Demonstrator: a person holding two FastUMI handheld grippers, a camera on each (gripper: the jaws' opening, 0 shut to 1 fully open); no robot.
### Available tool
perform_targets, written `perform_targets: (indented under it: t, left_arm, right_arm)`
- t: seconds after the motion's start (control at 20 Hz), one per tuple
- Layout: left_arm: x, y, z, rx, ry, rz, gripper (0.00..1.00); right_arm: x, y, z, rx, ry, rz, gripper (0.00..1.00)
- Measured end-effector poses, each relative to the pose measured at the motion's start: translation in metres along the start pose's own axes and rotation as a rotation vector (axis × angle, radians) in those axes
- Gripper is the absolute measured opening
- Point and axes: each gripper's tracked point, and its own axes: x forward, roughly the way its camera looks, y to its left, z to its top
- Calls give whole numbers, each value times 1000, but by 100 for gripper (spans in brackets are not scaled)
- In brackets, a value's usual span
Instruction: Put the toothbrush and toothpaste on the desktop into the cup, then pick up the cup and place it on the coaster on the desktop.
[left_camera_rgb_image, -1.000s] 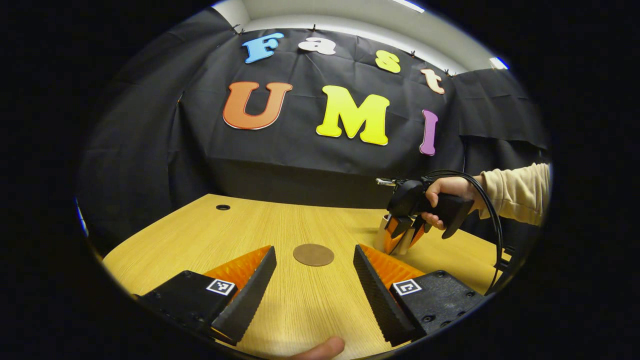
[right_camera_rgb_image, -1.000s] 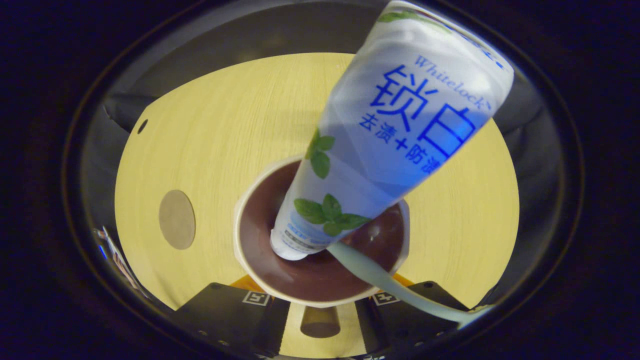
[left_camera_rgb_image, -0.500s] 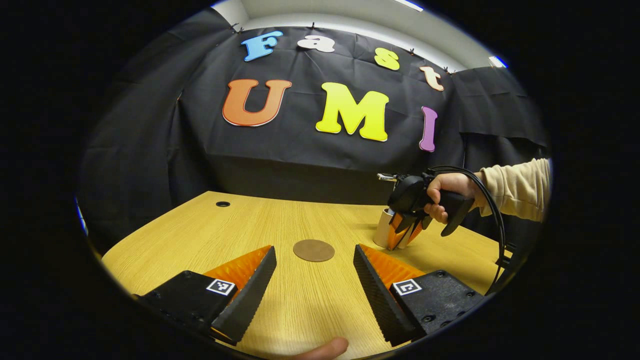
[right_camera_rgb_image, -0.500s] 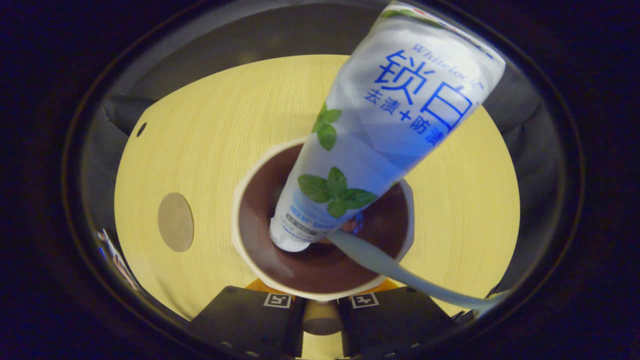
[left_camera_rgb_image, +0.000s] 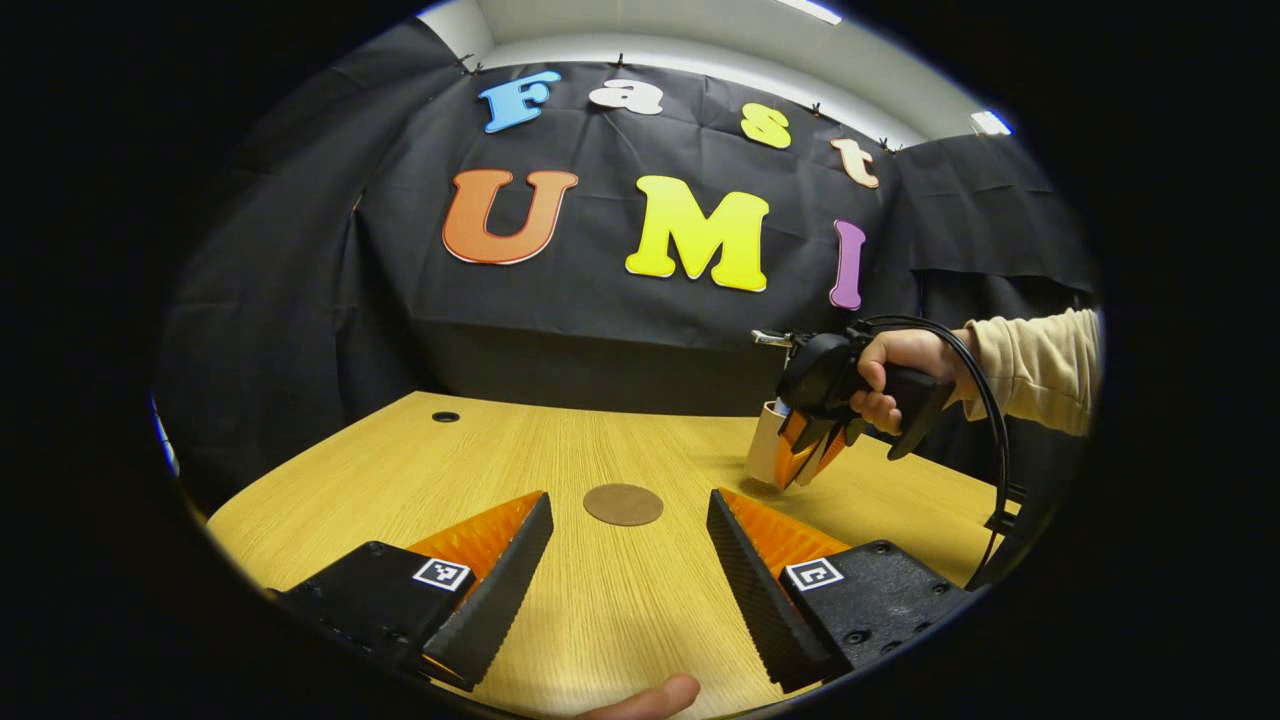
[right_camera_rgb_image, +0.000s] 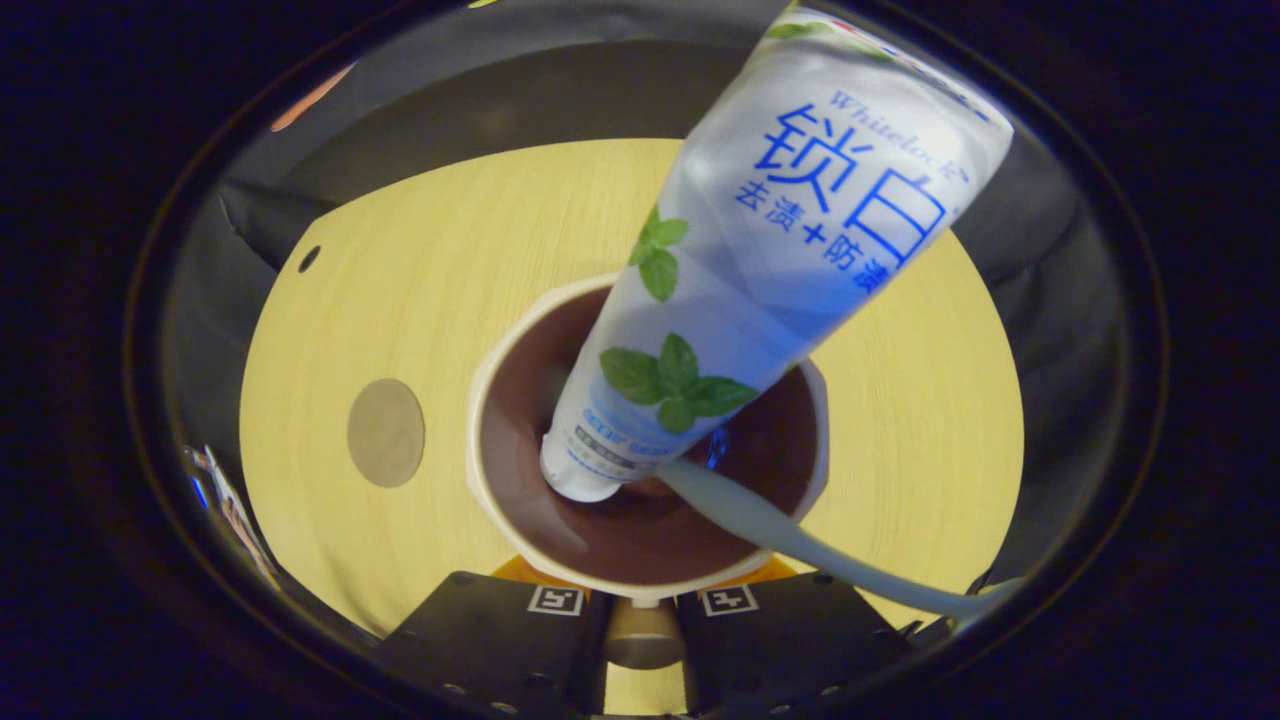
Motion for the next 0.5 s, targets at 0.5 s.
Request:
perform_targets:
  t: [0.5]
  left_arm:
    - [-38,34,11,25,-62,51,98]
  right_arm:
    - [-15,9,8,-162,5,55,27]
